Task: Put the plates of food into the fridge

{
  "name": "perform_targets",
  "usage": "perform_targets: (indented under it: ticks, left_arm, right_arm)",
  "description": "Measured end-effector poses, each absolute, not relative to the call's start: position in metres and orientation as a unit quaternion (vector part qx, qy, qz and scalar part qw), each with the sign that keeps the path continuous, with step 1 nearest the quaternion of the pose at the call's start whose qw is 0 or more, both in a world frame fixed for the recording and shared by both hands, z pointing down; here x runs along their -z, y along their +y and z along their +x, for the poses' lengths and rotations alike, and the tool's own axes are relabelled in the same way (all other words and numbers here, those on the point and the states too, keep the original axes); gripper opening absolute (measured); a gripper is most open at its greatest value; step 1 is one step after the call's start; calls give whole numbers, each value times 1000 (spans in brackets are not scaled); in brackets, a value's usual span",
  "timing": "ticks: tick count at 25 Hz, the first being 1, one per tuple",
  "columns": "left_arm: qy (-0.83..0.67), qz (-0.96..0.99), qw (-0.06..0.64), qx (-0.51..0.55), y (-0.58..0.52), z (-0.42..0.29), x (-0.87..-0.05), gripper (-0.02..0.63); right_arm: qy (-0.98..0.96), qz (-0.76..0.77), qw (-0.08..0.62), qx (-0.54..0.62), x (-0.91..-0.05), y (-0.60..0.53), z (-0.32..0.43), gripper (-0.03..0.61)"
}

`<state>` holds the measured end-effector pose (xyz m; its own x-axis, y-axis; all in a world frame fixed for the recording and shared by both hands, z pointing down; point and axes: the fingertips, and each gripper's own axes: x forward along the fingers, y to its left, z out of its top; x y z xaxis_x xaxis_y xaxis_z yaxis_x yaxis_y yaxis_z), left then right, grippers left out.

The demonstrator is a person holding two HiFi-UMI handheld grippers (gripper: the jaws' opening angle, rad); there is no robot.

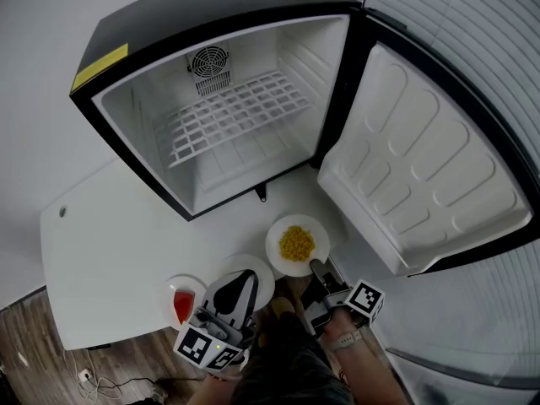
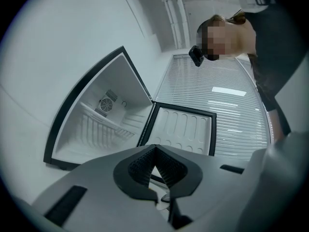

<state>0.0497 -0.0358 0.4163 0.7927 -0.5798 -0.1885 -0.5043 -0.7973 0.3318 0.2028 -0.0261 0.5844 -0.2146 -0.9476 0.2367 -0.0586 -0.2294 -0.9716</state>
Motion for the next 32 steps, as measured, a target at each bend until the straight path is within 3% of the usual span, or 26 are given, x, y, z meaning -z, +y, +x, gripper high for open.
perform_targets:
  ticks: [17,32]
  left_arm:
    - [-309,927,145,158,-135,50,-369,6]
    - [-317,928,136,139,-201,61,-392,6]
  right_arm:
    - [494,-540,371,572,-529,-152,180,14]
    - [490,-610,338,523,-532,-273,197,15]
